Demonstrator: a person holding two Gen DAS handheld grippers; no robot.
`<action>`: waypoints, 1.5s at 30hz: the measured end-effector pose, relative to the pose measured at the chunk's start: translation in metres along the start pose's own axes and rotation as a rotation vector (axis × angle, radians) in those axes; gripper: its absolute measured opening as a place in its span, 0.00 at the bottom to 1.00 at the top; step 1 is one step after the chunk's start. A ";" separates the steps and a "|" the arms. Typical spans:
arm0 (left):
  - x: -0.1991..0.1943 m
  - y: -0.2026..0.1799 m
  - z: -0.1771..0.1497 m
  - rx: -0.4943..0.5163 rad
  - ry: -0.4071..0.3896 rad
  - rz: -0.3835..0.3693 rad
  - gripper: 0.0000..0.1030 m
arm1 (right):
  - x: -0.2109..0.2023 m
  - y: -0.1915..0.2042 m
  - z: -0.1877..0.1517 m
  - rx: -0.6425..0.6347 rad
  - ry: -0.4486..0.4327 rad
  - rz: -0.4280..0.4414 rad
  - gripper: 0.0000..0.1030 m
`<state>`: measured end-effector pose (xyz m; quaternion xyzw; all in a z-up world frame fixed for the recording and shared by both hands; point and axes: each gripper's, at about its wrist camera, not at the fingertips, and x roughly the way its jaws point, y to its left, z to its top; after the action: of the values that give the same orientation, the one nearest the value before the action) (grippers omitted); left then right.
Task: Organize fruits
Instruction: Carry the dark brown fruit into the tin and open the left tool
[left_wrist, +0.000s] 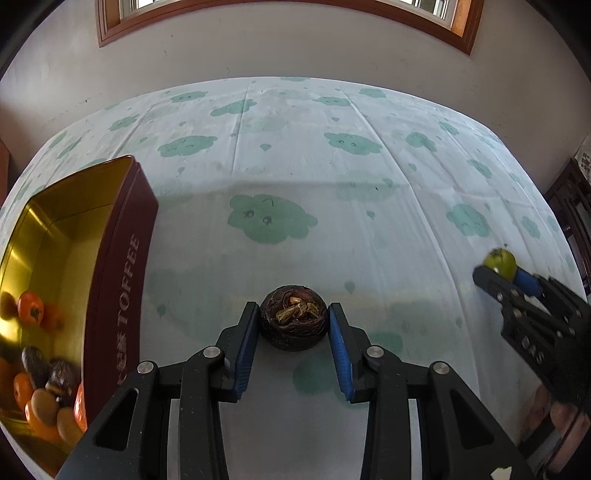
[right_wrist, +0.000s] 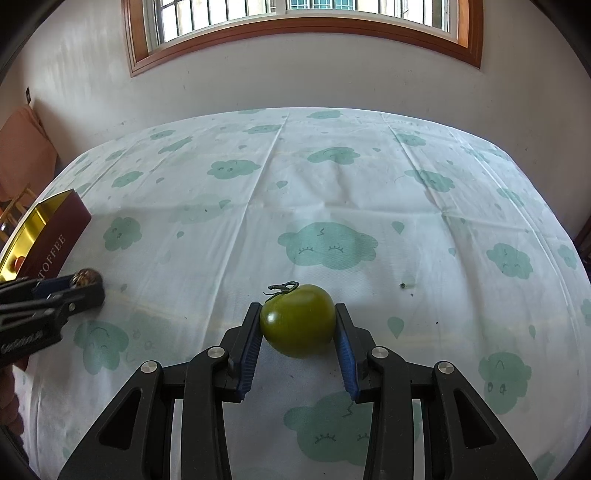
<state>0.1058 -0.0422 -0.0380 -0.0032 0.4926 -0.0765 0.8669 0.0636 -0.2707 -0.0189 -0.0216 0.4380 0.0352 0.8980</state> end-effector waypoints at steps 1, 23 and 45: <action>-0.002 0.000 -0.003 0.000 0.001 0.001 0.32 | 0.000 0.001 0.000 -0.001 0.000 -0.002 0.38; -0.085 0.019 -0.032 -0.034 -0.081 -0.043 0.32 | 0.000 0.006 0.000 -0.019 0.003 -0.022 0.38; -0.104 0.158 -0.047 -0.227 -0.082 0.181 0.32 | 0.000 0.010 -0.001 -0.030 0.003 -0.037 0.38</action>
<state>0.0340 0.1308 0.0137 -0.0598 0.4607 0.0586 0.8836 0.0621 -0.2605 -0.0191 -0.0430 0.4384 0.0252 0.8974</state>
